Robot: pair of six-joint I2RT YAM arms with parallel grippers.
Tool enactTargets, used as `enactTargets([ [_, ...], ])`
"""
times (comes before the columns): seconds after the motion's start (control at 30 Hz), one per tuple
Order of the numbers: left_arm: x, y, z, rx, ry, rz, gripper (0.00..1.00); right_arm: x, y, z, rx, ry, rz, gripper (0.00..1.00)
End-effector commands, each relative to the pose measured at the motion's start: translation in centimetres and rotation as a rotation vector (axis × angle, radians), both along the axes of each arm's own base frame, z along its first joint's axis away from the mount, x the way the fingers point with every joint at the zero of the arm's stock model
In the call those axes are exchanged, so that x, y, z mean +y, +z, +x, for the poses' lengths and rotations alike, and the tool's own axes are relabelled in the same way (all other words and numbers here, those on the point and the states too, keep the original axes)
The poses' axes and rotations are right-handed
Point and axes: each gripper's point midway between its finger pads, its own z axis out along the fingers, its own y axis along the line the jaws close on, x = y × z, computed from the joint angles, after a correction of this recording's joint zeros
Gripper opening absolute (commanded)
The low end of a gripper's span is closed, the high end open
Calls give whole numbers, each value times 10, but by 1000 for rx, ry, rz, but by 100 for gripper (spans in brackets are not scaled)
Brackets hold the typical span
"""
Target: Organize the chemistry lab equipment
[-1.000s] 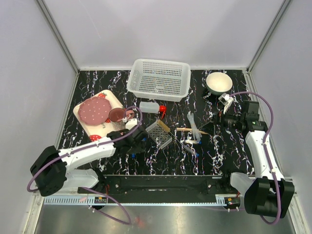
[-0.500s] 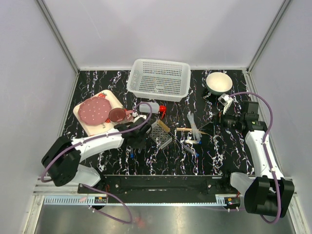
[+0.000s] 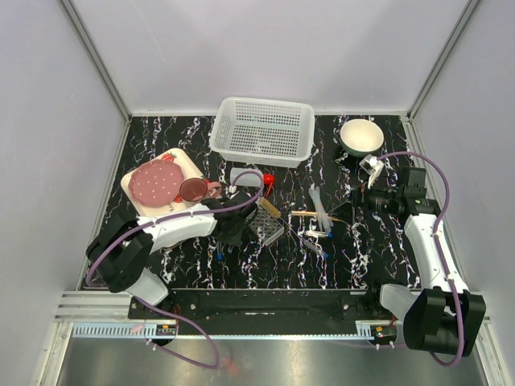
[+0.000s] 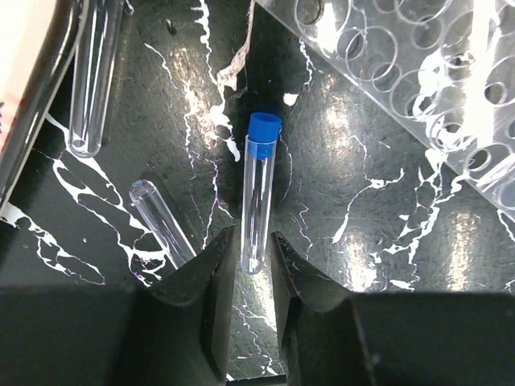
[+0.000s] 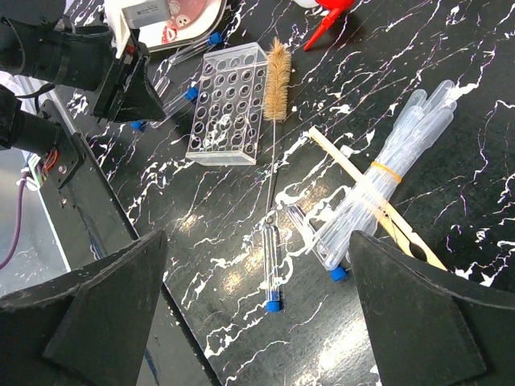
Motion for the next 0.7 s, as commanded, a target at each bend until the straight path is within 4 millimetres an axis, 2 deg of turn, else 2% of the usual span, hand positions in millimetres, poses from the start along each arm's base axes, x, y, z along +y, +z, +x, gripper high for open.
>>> enactTargets([
  [0.0,-6,1,2,9,-23,-10,27,-1,1,6,-45,6,-20,100],
  [0.47,-7,-24,-3,30,0,-28,26,0,3,3,-52,14,-18,100],
  [0.57,-6,-25,-7,27,3,-32,18,0,3,3,-52,16,-16,100],
  [0.67,-12,-15,-10,-1,-15,-59,4,1,4,2,-53,21,-12,100],
])
